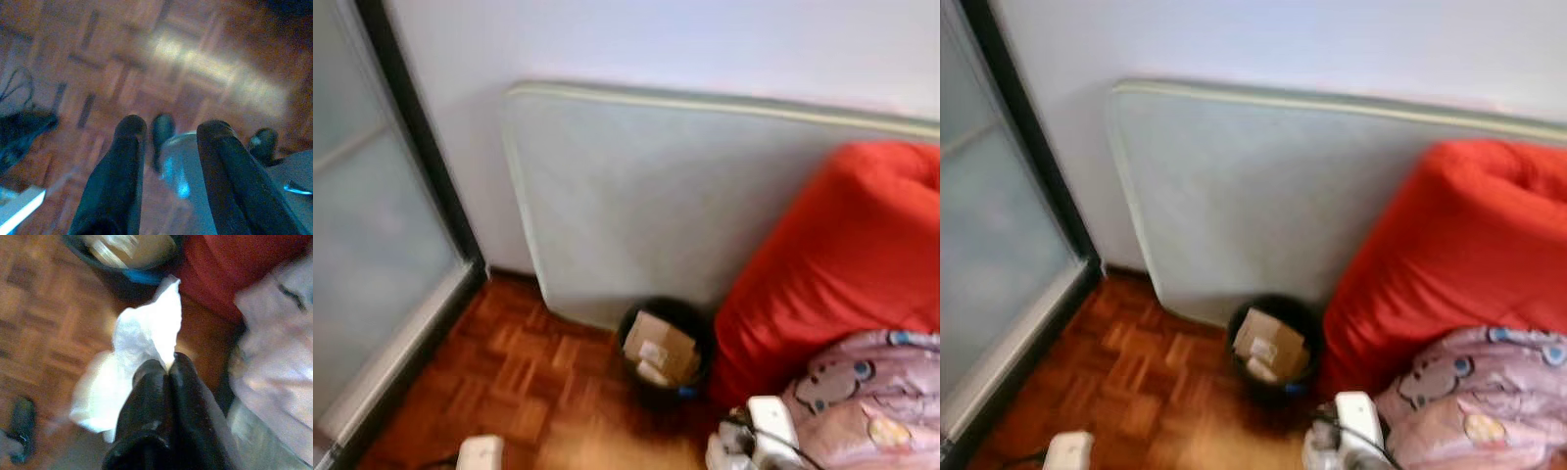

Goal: Clean up the room

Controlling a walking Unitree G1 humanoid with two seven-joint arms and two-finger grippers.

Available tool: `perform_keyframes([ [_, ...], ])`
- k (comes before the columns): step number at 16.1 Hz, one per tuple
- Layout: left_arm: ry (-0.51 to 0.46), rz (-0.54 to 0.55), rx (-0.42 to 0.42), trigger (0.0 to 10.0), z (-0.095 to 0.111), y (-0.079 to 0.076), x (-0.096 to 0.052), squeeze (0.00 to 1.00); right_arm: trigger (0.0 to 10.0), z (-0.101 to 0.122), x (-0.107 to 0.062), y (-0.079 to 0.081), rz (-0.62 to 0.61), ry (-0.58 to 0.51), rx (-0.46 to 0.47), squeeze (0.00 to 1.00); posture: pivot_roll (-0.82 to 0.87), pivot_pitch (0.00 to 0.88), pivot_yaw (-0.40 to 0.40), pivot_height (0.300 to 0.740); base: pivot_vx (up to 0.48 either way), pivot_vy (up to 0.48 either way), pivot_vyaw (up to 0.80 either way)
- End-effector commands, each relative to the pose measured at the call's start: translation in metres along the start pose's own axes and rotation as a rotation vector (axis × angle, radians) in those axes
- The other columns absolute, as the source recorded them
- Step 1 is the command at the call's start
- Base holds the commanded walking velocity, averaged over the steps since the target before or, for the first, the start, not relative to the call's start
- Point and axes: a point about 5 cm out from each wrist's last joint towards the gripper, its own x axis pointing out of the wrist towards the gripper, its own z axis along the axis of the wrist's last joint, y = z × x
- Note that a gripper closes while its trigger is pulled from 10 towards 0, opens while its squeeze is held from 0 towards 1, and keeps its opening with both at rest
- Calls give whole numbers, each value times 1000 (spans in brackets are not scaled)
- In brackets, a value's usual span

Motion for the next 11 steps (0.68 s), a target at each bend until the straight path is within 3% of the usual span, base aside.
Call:
perform_keyframes([
  [1,13,11,9,10000,-3,6,-1,0,10000,4,1,3,5,-1,4,0,-10,0,-82,740,349,0,0],
  [6,11,16,1,10000,-2,6,-1,0,10000,7,1,3,9,-23,1,0,-9,0,-85,740,349,0,0],
  [11,11,15,-4,10000,-2,5,-1,0,10000,6,1,3,19,-18,12,0,-10,0,-89,740,349,0,800],
])
